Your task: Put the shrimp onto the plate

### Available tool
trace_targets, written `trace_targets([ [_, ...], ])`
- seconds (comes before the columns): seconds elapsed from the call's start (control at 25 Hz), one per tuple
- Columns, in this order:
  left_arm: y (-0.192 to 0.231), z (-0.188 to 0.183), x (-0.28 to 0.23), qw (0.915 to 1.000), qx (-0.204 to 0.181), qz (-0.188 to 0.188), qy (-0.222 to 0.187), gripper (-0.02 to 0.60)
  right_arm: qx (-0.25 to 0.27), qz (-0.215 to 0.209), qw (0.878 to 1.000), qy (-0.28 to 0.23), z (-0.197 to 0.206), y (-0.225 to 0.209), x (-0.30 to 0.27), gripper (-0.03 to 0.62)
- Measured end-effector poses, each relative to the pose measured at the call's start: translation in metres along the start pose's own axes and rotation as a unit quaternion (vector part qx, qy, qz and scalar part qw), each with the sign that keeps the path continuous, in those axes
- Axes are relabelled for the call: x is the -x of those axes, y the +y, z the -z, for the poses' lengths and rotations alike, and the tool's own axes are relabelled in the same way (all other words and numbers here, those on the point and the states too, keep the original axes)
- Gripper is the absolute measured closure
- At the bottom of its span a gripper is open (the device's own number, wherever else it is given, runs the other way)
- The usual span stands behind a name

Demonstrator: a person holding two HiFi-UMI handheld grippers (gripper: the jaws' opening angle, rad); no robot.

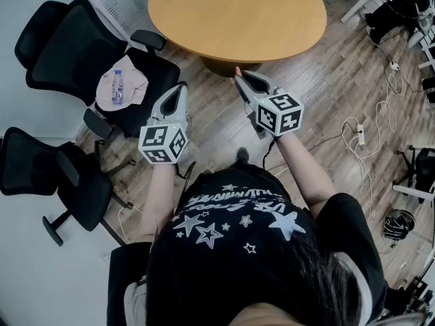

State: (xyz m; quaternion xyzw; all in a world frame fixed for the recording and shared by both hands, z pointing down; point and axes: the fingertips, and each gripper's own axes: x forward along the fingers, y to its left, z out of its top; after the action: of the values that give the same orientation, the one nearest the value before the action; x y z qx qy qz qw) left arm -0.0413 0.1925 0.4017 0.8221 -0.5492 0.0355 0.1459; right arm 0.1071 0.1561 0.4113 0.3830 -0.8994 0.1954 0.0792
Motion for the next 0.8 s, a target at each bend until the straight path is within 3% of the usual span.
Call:
trace_targets([
  [0.48,-0.016,0.001,-0.027,0.9999,0.010,0.005,0.012,0.580,0.009,-0.022,1.000,0.006,-0.006,-0.024,-0.001,0.528],
  [0.8,-0.017,0.012,-0.033,0.9987,0.028,-0.037,0.021,0.580,-0.001,-0.037,0.999,0.010,-0.006,-0.043,0.001,0.528],
])
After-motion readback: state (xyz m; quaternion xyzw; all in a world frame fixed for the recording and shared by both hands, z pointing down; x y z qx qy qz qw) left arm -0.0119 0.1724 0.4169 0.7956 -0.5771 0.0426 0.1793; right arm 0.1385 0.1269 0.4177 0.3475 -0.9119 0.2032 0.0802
